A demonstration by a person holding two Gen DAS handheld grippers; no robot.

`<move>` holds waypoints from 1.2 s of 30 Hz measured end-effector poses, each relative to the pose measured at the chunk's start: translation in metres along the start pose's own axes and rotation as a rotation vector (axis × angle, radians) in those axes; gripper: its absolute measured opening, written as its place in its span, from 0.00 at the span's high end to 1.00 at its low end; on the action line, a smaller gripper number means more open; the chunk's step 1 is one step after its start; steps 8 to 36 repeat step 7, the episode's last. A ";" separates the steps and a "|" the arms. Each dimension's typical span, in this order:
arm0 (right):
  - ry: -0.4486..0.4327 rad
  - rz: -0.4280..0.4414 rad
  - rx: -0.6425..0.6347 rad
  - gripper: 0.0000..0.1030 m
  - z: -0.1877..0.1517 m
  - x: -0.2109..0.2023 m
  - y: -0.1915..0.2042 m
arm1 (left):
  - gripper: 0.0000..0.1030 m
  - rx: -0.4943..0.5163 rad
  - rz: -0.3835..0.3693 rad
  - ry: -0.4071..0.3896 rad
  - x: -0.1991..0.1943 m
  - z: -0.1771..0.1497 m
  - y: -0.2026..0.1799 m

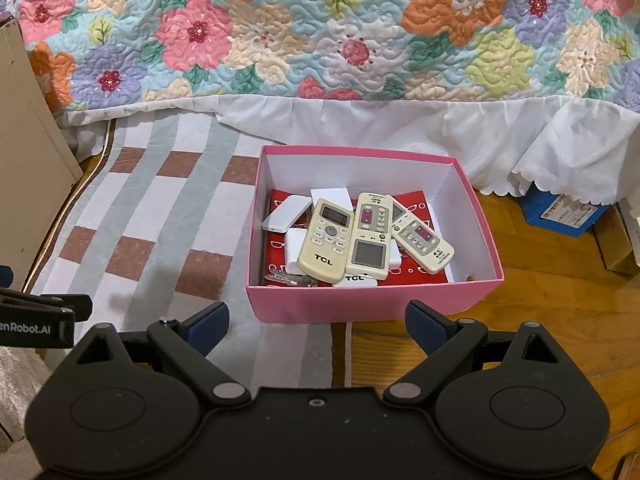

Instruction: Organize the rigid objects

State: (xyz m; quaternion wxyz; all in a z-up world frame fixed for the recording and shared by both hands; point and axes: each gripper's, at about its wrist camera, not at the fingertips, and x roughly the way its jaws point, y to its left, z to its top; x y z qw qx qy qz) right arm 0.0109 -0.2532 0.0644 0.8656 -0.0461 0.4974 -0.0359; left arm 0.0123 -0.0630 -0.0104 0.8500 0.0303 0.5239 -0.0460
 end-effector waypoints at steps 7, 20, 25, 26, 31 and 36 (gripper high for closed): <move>0.000 -0.001 -0.003 0.06 0.000 0.000 -0.001 | 0.02 -0.004 0.000 0.011 0.001 -0.001 0.002; 0.000 -0.001 -0.003 0.06 0.000 0.000 -0.001 | 0.02 -0.004 0.000 0.011 0.001 -0.001 0.002; 0.000 -0.001 -0.003 0.06 0.000 0.000 -0.001 | 0.02 -0.004 0.000 0.011 0.001 -0.001 0.002; 0.000 -0.001 -0.003 0.06 0.000 0.000 -0.001 | 0.02 -0.004 0.000 0.011 0.001 -0.001 0.002; 0.000 -0.001 -0.003 0.06 0.000 0.000 -0.001 | 0.02 -0.004 0.000 0.011 0.001 -0.001 0.002; 0.000 -0.001 -0.003 0.06 0.000 0.000 -0.001 | 0.02 -0.004 0.000 0.011 0.001 -0.001 0.002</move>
